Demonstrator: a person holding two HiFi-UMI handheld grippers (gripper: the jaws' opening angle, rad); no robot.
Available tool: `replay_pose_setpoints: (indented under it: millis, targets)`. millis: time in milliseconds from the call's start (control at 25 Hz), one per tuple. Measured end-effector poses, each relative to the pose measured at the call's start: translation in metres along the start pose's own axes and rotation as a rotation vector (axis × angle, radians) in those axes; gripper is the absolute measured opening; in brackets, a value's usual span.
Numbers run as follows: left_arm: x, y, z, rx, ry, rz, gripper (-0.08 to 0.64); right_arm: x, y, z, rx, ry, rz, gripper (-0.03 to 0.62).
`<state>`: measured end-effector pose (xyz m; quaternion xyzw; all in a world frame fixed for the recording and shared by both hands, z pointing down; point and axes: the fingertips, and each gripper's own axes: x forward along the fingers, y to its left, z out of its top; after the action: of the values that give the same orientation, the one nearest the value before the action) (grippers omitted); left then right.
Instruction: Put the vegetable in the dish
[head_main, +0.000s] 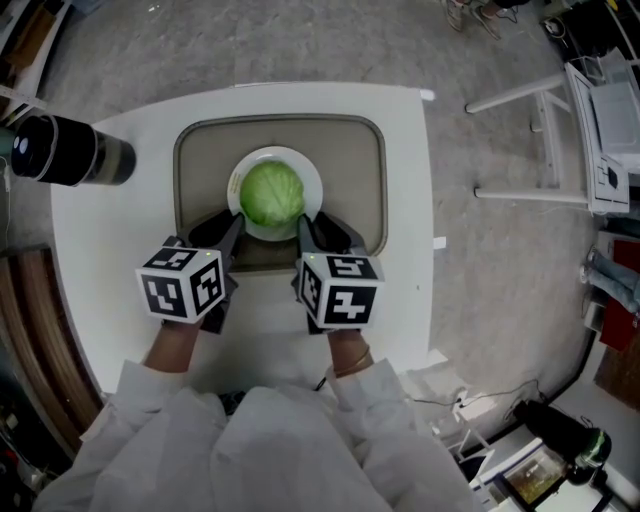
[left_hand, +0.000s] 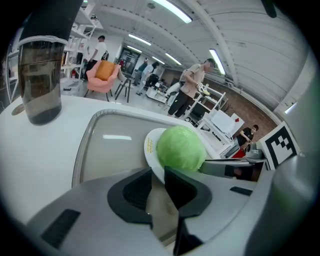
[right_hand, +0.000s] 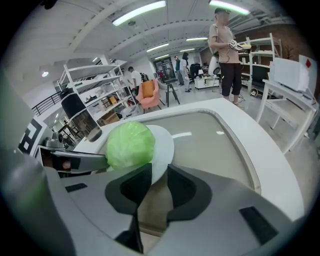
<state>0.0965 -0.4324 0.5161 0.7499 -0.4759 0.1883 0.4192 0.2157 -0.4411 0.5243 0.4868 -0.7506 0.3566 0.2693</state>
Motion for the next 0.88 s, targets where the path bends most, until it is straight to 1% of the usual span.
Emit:
replay_pose_setpoints:
  millis: [320,480,600,760,880]
  targets:
    - [-0.001,0.002,0.001,0.008,0.0,-0.003,0.067,0.0,0.002,0.001,-0.056,-0.003,-0.022,0.094]
    - [-0.006,0.006,0.003,0.027,-0.018,0.027,0.067,-0.006,0.003,0.007,-0.123,-0.027,-0.062,0.094]
    - [-0.015,0.007,0.003,0.023,-0.028,0.041,0.067,-0.015,0.002,0.012,-0.124,-0.062,-0.083,0.094]
    - [-0.033,0.007,0.012,0.032,-0.076,0.043,0.067,-0.028,0.007,0.02,-0.122,-0.114,-0.09,0.094]
    - [-0.047,0.002,0.018,0.029,-0.124,0.017,0.066,-0.04,0.016,0.022,-0.117,-0.159,-0.083,0.094]
